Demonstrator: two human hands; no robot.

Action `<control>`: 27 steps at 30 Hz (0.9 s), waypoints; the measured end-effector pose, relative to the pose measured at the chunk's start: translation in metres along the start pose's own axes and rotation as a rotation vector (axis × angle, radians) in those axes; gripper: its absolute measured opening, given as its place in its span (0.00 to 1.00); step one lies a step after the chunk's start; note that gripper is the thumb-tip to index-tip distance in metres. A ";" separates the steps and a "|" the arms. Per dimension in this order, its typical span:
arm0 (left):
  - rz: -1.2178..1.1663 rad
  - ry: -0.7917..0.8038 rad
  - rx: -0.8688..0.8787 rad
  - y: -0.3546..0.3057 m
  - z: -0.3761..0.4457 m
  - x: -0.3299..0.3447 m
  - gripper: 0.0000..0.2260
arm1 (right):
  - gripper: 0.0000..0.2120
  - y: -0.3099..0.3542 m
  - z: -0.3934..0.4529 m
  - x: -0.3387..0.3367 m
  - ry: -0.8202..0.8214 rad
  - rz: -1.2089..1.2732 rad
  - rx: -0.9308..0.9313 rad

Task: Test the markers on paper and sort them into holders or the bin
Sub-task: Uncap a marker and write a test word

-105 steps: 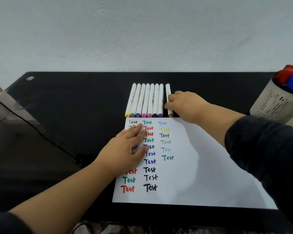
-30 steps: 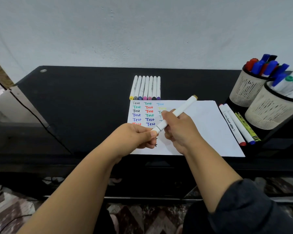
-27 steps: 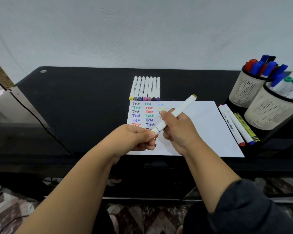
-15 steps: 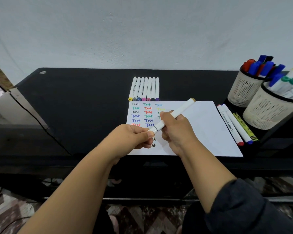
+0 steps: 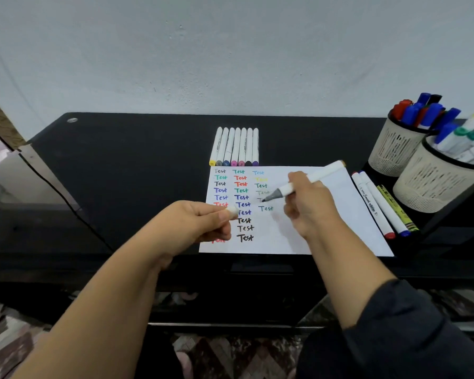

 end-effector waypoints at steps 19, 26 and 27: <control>0.287 -0.313 0.079 0.009 0.021 -0.002 0.14 | 0.12 0.001 0.009 -0.009 -0.013 -0.560 -0.327; 0.259 -0.326 0.056 0.013 0.027 -0.005 0.14 | 0.19 -0.006 0.010 -0.007 -0.057 -0.601 -0.369; 0.253 -0.331 0.053 0.013 0.027 -0.005 0.14 | 0.19 -0.007 0.009 -0.006 -0.055 -0.612 -0.379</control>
Point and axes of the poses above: each hand's wrist, its own z-axis towards the middle knuckle, its own x-axis out of the palm, y = z × x, the point moved 7 cm from there along z, towards the middle knuckle, and after that the axes turned 9 degrees about -z, right-handed, at the moved point
